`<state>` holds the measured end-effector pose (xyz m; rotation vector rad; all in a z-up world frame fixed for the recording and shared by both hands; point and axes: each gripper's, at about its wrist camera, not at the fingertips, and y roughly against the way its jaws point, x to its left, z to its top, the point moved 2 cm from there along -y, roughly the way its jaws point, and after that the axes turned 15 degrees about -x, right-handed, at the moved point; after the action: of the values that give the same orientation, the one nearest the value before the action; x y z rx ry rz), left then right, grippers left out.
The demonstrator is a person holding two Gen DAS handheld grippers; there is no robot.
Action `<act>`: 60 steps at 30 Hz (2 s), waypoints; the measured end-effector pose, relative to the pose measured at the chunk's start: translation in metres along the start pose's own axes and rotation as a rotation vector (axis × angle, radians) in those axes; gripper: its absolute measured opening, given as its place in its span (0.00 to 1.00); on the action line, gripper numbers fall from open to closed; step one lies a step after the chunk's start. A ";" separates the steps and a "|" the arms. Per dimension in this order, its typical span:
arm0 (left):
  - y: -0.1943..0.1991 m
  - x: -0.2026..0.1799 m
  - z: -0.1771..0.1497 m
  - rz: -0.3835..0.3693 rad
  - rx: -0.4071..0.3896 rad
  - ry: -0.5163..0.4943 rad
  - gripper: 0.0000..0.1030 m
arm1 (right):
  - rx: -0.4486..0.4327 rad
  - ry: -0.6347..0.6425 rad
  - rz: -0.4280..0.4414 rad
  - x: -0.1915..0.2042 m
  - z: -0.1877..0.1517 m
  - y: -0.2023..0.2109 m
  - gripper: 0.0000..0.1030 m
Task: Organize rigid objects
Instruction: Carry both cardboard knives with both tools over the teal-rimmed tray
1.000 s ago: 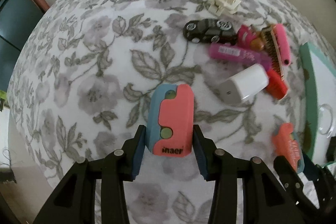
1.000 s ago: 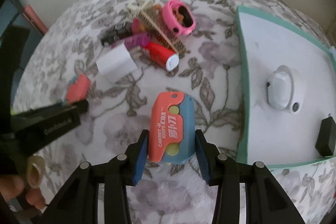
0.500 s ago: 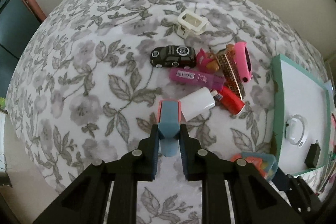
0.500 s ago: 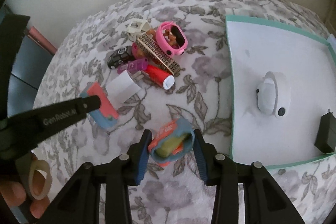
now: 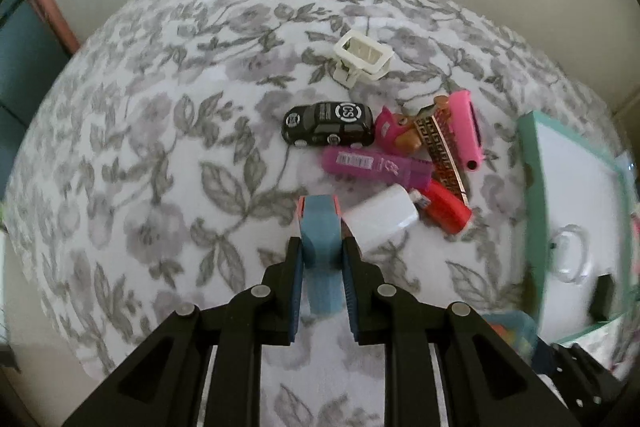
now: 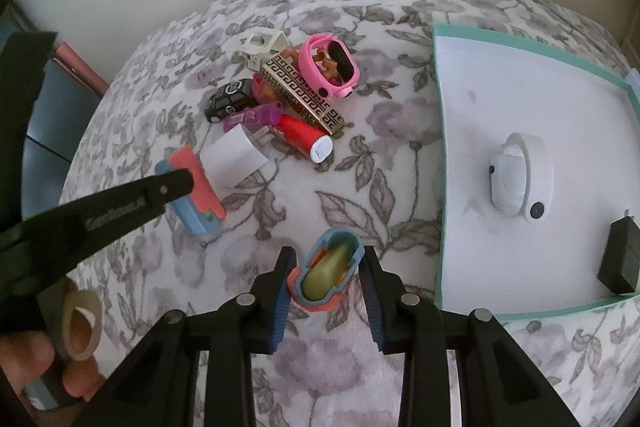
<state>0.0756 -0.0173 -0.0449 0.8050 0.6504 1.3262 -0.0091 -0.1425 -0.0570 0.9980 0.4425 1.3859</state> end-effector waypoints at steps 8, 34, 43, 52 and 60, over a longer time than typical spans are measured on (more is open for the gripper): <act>-0.029 -0.001 -0.002 0.018 0.005 -0.032 0.21 | 0.052 -0.070 0.009 -0.010 -0.004 -0.024 0.27; 0.000 0.010 -0.011 -0.019 0.008 0.097 0.21 | 0.026 -0.071 0.033 -0.004 -0.003 -0.017 0.22; 0.031 -0.019 0.022 -0.085 -0.076 0.104 0.21 | -0.102 -0.134 0.021 -0.028 0.025 0.022 0.22; 0.036 -0.103 0.049 -0.226 -0.096 0.047 0.21 | -0.210 -0.232 -0.089 -0.088 0.055 0.054 0.22; 0.018 -0.169 0.056 -0.294 -0.077 -0.008 0.21 | -0.254 -0.274 -0.255 -0.146 0.068 0.070 0.22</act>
<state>0.0856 -0.1908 -0.0036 0.6249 0.6791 1.0730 -0.0261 -0.3102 -0.0064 0.8722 0.1758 1.0294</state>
